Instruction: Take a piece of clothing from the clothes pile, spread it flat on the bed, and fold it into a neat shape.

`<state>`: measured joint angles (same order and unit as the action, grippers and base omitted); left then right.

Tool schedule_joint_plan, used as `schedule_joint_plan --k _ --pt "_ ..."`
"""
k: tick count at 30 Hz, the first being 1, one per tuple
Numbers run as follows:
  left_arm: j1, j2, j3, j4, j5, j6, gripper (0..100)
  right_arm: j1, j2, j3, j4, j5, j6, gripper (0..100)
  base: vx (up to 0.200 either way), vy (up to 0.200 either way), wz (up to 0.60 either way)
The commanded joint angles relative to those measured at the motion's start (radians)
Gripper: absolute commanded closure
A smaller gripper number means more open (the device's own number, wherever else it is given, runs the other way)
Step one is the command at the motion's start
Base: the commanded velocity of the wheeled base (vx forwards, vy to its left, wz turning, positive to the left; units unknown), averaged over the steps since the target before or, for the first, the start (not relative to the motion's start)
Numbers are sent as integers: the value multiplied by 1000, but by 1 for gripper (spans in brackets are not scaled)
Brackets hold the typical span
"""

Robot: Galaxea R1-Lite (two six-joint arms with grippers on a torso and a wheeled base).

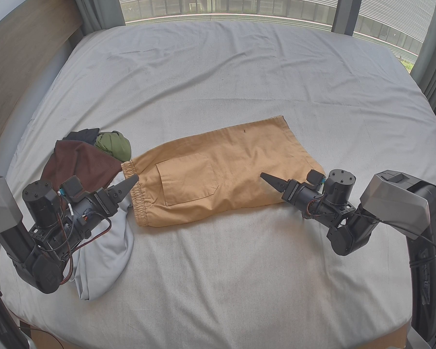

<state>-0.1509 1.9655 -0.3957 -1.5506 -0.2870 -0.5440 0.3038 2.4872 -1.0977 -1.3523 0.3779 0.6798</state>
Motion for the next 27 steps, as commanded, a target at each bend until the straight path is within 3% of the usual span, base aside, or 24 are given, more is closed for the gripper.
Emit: schedule_joint_plan --k 1,2,3,14,27 --pt "-1 1 0 0 0 -1 0 0 18 -4 6 -4 0 0 0 0 0" --pt "-1 1 2 0 0 -1 0 0 18 -2 6 -2 0 0 0 0 0" --pt "-1 1 2 0 0 -1 0 0 18 -2 6 -4 0 100 0 0 0" --pt "-1 1 0 0 0 -2 0 3 16 13 -16 -4 0 100 0 0 0" --pt "7 6 -5 0 0 -7 0 24 -111 191 -50 -5 -48 100 0 0 0"
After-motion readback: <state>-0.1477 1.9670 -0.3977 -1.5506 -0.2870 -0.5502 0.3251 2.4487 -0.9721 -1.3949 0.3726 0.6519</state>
